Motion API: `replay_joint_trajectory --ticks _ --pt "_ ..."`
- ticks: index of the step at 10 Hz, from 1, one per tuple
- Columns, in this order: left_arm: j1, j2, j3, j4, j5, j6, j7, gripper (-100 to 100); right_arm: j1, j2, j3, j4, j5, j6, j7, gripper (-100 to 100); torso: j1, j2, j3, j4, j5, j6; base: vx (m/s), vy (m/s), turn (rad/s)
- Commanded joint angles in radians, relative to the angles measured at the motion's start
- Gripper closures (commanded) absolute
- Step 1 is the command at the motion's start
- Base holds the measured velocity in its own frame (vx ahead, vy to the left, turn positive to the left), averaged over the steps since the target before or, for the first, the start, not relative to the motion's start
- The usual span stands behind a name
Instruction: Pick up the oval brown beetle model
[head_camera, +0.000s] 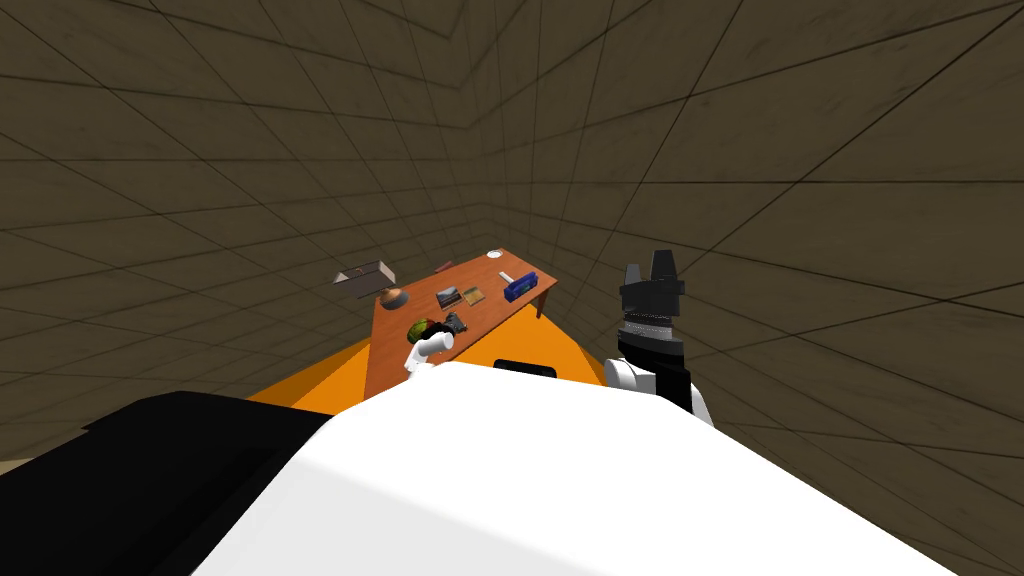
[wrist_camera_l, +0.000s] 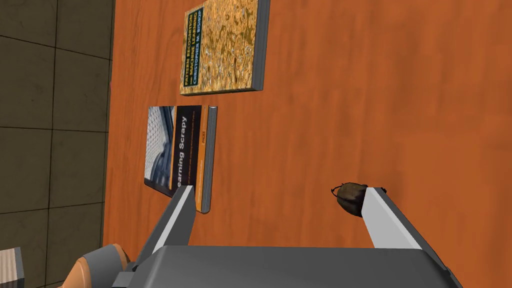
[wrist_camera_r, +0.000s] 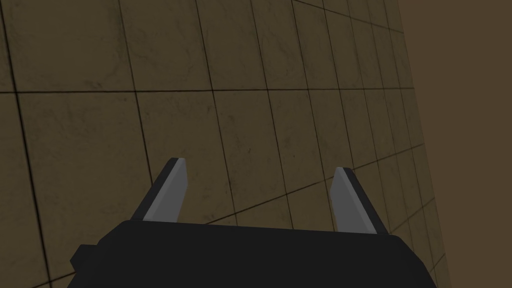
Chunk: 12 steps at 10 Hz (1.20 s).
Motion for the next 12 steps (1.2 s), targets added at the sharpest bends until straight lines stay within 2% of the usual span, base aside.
replay_joint_trajectory --ticks 1,2,3,8,12 --pt "-0.013 0.002 0.01 0.031 0.011 0.044 0.021 -100 0.0 0.0 0.0 0.0 0.0 0.0 0.0 0 0.0 0.0 0.0 0.0 0.0 0.0 0.023 -0.003 -0.014" --pt "-0.025 0.007 0.019 0.059 0.021 0.074 0.038 -100 0.0 0.0 0.0 0.0 0.0 0.0 0.0 0 0.0 0.0 0.0 0.0 0.0 0.0 0.033 -0.002 -0.021" --pt "-0.025 0.007 0.019 0.059 0.021 0.076 0.038 -100 0.0 0.0 0.0 0.0 0.0 0.0 0.0 0 0.001 0.0 0.0 0.0 0.0 0.0 0.024 -0.002 -0.007" --pt "-0.074 0.034 0.055 0.172 0.063 0.207 0.109 -100 0.0 0.0 0.0 0.0 0.0 0.0 0.0 0 0.001 0.0 0.0 0.0 0.0 0.0 0.035 0.001 -0.015" --pt "-0.088 0.054 0.071 0.235 0.082 0.274 0.143 -100 0.0 0.0 0.0 0.0 0.0 0.0 0.0 0 0.001 0.0 0.0 0.0 0.0 0.0 0.035 0.007 -0.011"
